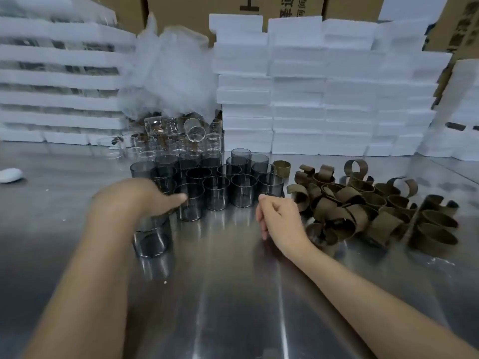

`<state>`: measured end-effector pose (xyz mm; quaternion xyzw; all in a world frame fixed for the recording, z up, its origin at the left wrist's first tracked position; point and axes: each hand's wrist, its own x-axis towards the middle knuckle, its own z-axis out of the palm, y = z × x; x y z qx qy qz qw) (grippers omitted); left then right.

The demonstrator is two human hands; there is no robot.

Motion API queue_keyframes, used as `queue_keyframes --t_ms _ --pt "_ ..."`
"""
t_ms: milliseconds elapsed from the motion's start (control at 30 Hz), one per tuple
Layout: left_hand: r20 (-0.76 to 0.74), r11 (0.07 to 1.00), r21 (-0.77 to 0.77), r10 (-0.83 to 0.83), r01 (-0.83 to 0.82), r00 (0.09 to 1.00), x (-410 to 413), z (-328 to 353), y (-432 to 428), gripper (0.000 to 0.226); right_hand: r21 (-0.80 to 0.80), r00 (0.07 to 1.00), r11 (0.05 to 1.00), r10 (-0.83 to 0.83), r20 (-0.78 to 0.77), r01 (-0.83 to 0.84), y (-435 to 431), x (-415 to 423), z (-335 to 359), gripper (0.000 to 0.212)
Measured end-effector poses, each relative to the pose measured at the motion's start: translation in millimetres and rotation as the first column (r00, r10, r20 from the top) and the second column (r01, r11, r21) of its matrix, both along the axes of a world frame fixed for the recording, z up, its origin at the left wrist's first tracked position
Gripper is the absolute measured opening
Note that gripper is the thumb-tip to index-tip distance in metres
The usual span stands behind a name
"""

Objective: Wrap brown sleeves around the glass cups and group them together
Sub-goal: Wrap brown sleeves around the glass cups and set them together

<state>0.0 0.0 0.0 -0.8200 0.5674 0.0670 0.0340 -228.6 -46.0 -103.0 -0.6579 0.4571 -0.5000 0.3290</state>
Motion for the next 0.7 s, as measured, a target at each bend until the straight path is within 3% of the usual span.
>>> queue_keyframes --t_ms 67,167,300,467,567,633,700 --pt "-0.118 0.975 0.222 0.044 -0.016 0.992 9 2 0 0.115 0.008 1.000 1.000 -0.004 0.002 0.004 0 0 2 0.050" --pt "-0.276 0.946 0.322 0.070 0.024 0.958 14 3 8 0.128 0.016 1.000 1.000 0.014 0.016 -0.014 0 1 3 0.050" --pt "-0.323 0.975 0.221 0.075 -0.002 0.943 15 -5 6 0.095 0.029 0.999 0.999 0.042 0.004 -0.042 2 1 3 0.049" --pt "-0.339 0.974 0.228 0.064 0.015 0.939 15 -10 0 0.094 0.048 0.998 0.997 0.065 0.003 -0.065 3 0 3 0.049" --pt "-0.386 0.967 0.241 0.015 0.085 0.922 11 -7 4 0.079 0.053 0.998 0.996 0.066 0.016 -0.067 2 1 2 0.049" --pt "-0.543 0.947 0.195 -0.112 0.254 0.832 3 -4 5 0.073 0.074 0.997 0.995 0.069 0.027 -0.071 1 1 2 0.050" --pt "-0.690 0.891 0.092 -0.264 0.444 0.673 -15 -3 5 0.077 0.115 0.991 0.989 0.076 0.110 -0.089 0 2 4 0.050"
